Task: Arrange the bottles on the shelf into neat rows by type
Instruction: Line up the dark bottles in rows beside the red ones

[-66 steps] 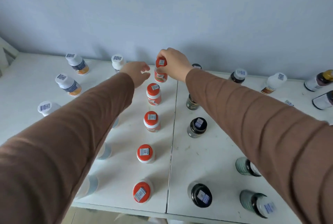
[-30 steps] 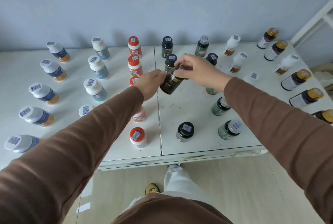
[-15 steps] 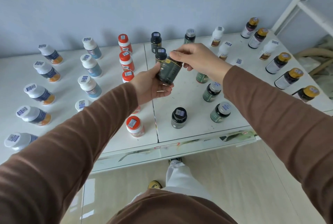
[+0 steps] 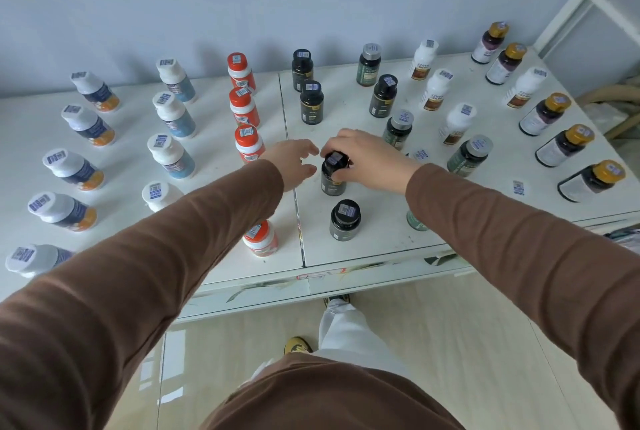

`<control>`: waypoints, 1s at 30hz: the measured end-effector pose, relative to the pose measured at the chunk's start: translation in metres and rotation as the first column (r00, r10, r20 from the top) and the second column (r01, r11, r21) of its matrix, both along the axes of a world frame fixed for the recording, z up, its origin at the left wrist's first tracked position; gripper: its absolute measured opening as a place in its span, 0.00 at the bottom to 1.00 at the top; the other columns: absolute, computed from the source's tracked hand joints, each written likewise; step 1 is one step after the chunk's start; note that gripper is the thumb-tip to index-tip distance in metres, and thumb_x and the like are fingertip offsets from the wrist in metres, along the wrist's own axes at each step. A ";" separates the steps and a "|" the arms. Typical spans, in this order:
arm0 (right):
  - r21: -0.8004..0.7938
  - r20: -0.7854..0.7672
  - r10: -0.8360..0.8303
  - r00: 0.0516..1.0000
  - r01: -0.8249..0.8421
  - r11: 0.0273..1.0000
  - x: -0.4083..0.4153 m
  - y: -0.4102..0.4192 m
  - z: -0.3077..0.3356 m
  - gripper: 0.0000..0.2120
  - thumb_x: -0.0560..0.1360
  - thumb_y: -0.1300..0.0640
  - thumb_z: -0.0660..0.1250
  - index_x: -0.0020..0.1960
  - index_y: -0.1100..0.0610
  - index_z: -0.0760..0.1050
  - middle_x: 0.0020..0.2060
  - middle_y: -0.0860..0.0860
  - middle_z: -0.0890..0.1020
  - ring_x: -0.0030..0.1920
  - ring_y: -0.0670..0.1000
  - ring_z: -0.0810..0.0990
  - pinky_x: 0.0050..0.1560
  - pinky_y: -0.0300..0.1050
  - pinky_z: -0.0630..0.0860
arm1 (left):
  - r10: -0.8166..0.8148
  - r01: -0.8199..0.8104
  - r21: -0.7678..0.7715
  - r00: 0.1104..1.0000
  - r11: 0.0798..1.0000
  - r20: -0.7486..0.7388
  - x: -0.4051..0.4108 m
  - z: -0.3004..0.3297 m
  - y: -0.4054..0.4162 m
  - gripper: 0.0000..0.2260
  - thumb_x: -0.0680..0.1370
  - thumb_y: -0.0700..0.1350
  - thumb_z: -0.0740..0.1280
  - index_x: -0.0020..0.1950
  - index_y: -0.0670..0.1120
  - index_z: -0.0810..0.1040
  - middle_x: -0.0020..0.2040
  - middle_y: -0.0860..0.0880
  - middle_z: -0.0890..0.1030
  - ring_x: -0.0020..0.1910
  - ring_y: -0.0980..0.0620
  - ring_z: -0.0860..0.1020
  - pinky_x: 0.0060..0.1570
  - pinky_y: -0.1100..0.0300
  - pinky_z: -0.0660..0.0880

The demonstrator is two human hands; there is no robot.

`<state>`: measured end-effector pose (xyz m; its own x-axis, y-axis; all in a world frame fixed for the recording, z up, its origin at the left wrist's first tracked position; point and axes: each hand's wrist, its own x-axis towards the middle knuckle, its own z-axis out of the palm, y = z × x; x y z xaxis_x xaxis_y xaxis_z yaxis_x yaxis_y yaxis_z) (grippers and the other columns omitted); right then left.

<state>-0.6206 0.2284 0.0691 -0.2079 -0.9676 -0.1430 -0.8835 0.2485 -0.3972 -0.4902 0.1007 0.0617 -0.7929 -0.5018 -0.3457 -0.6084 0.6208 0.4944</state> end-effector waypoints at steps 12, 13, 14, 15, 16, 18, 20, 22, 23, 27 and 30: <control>-0.084 0.121 -0.081 0.989 0.091 0.992 -0.043 -0.035 0.017 0.16 0.74 0.47 0.71 0.59 0.51 0.76 0.53 0.48 0.76 0.51 0.50 0.77 0.52 0.49 0.75 | -0.024 -0.006 -0.231 0.992 0.973 -0.126 -0.024 0.013 -0.032 0.17 0.77 0.48 0.65 0.65 0.50 0.72 0.62 0.47 0.77 0.59 0.45 0.76 0.61 0.51 0.73; -0.119 0.120 -0.108 0.987 0.122 0.985 -0.051 -0.044 0.020 0.14 0.75 0.48 0.70 0.58 0.51 0.76 0.53 0.48 0.77 0.51 0.50 0.77 0.52 0.49 0.74 | -0.008 -0.023 -0.244 0.992 0.969 -0.123 -0.029 0.015 -0.039 0.17 0.77 0.48 0.65 0.65 0.50 0.72 0.63 0.47 0.77 0.59 0.45 0.76 0.61 0.51 0.73; -0.144 0.111 -0.129 0.985 0.144 0.979 -0.058 -0.054 0.020 0.13 0.75 0.50 0.69 0.58 0.51 0.76 0.53 0.48 0.76 0.51 0.51 0.78 0.52 0.48 0.74 | 0.007 -0.036 -0.262 0.994 0.965 -0.113 -0.034 0.017 -0.046 0.16 0.77 0.48 0.64 0.65 0.50 0.73 0.63 0.47 0.77 0.59 0.44 0.76 0.61 0.51 0.73; -0.156 0.095 -0.143 0.985 0.157 0.975 -0.065 -0.065 0.020 0.14 0.75 0.51 0.69 0.60 0.52 0.75 0.54 0.49 0.76 0.52 0.51 0.77 0.52 0.48 0.73 | 0.018 -0.044 -0.280 0.995 0.959 -0.093 -0.039 0.017 -0.053 0.16 0.77 0.49 0.64 0.65 0.50 0.73 0.63 0.47 0.77 0.60 0.44 0.75 0.61 0.51 0.73; -0.157 0.072 -0.148 0.986 0.158 0.975 -0.071 -0.075 0.018 0.15 0.76 0.53 0.68 0.62 0.52 0.74 0.57 0.50 0.75 0.54 0.52 0.77 0.53 0.47 0.72 | 0.028 -0.047 -0.292 0.997 0.955 -0.069 -0.044 0.017 -0.060 0.16 0.77 0.49 0.64 0.65 0.49 0.73 0.63 0.47 0.77 0.61 0.44 0.75 0.61 0.51 0.72; -0.143 0.007 -0.129 0.992 0.129 0.981 -0.080 -0.097 0.012 0.19 0.76 0.56 0.67 0.66 0.52 0.72 0.61 0.53 0.73 0.59 0.54 0.74 0.56 0.47 0.69 | 0.055 -0.057 -0.286 0.998 0.956 -0.015 -0.054 0.016 -0.071 0.17 0.78 0.49 0.64 0.65 0.48 0.72 0.63 0.47 0.77 0.61 0.44 0.75 0.61 0.52 0.71; -0.103 -0.052 -0.079 0.996 0.073 0.992 -0.085 -0.117 0.005 0.23 0.76 0.60 0.66 0.70 0.52 0.69 0.65 0.54 0.72 0.64 0.57 0.71 0.59 0.49 0.68 | 0.078 -0.063 -0.274 0.996 0.960 0.045 -0.063 0.013 -0.081 0.17 0.78 0.49 0.63 0.66 0.48 0.71 0.64 0.46 0.77 0.62 0.44 0.75 0.60 0.52 0.71; -0.031 -0.081 -0.007 0.997 0.005 0.999 -0.087 -0.132 -0.002 0.25 0.76 0.62 0.65 0.71 0.51 0.68 0.66 0.54 0.71 0.64 0.58 0.70 0.61 0.51 0.69 | 0.098 -0.071 -0.265 0.991 0.962 0.089 -0.071 0.011 -0.087 0.18 0.79 0.49 0.63 0.67 0.47 0.71 0.65 0.46 0.76 0.62 0.44 0.74 0.61 0.52 0.71; -0.005 -0.092 0.023 0.995 -0.024 1.000 -0.089 -0.138 -0.005 0.24 0.76 0.63 0.65 0.71 0.50 0.70 0.65 0.54 0.72 0.64 0.58 0.71 0.61 0.52 0.70 | 0.103 -0.071 -0.262 0.989 0.962 0.109 -0.075 0.009 -0.090 0.18 0.79 0.48 0.62 0.68 0.47 0.70 0.66 0.46 0.76 0.63 0.44 0.74 0.62 0.52 0.70; -0.036 -0.021 0.002 1.000 -0.003 0.999 -0.103 -0.148 -0.002 0.17 0.76 0.58 0.67 0.64 0.51 0.76 0.58 0.53 0.76 0.58 0.56 0.75 0.52 0.47 0.70 | 0.157 -0.141 -0.147 0.982 0.979 0.102 -0.082 0.003 -0.104 0.16 0.80 0.47 0.59 0.67 0.46 0.71 0.65 0.44 0.76 0.63 0.42 0.74 0.64 0.51 0.71; -0.081 0.202 -0.078 0.976 0.096 0.992 -0.116 -0.150 0.020 0.14 0.77 0.52 0.67 0.62 0.52 0.78 0.52 0.52 0.80 0.48 0.50 0.77 0.47 0.44 0.70 | 0.328 -0.312 0.169 0.942 0.935 -0.076 -0.084 0.005 -0.109 0.15 0.81 0.48 0.56 0.62 0.42 0.75 0.59 0.39 0.78 0.59 0.40 0.77 0.58 0.51 0.74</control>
<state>-0.7363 0.0779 0.0896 -0.2679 -0.9579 -0.1034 -0.7618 0.2763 -0.5859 -0.5742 -0.0088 0.0665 -0.6336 -0.6825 -0.3643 -0.7043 0.3140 0.6367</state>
